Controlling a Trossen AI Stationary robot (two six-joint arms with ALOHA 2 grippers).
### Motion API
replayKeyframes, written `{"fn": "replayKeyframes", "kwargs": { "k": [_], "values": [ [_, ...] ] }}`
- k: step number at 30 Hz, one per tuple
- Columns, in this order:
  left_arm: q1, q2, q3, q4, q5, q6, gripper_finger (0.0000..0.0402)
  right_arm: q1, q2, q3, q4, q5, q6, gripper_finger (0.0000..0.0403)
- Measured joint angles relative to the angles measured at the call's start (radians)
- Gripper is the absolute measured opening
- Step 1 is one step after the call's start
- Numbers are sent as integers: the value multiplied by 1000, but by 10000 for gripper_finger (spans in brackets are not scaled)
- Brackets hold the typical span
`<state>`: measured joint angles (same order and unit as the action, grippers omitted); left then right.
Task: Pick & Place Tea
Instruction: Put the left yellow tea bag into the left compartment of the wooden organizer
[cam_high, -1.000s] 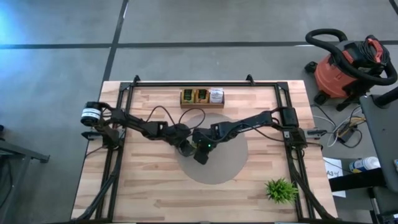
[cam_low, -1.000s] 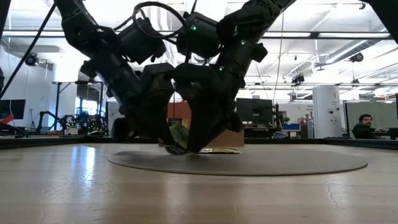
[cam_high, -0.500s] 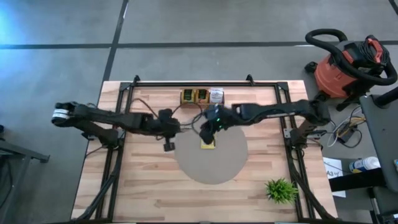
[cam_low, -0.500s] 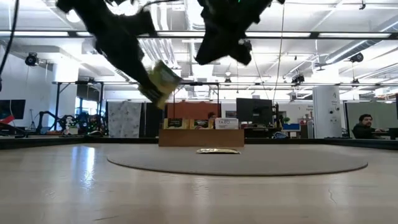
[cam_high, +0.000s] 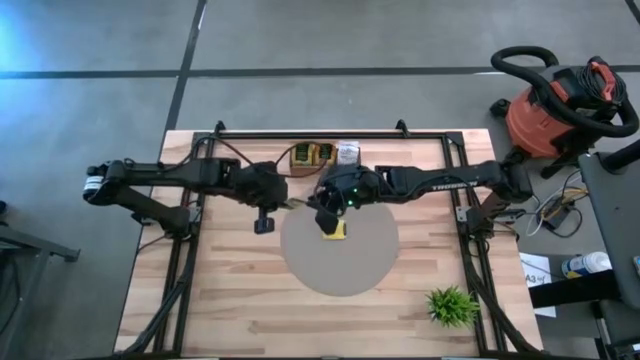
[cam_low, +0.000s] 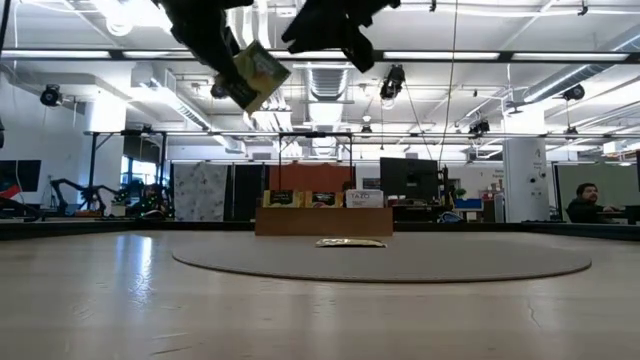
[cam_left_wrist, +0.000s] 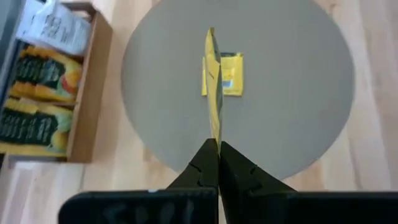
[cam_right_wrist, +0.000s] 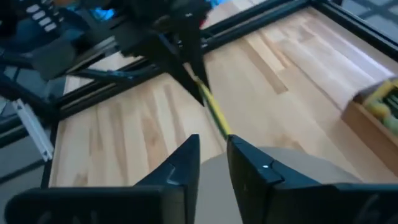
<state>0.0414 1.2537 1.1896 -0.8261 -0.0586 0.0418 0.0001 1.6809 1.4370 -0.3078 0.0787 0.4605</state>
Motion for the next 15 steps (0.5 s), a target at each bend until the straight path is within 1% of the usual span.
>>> {"fn": "replayKeyframes", "kwargs": {
  "k": [4,9,12,15],
  "values": [
    [-2,4,14,15,6,-10,0,23,4,14,-1,3,-44,110],
    [-20,6,20,52,40,-15,0,42,4,14,-18,78,-100,154],
    [-31,13,20,65,43,-16,0,44,4,14,-17,79,-134,171],
    [-38,21,20,74,41,-16,0,43,4,14,-32,80,-161,177]
  ]
}}
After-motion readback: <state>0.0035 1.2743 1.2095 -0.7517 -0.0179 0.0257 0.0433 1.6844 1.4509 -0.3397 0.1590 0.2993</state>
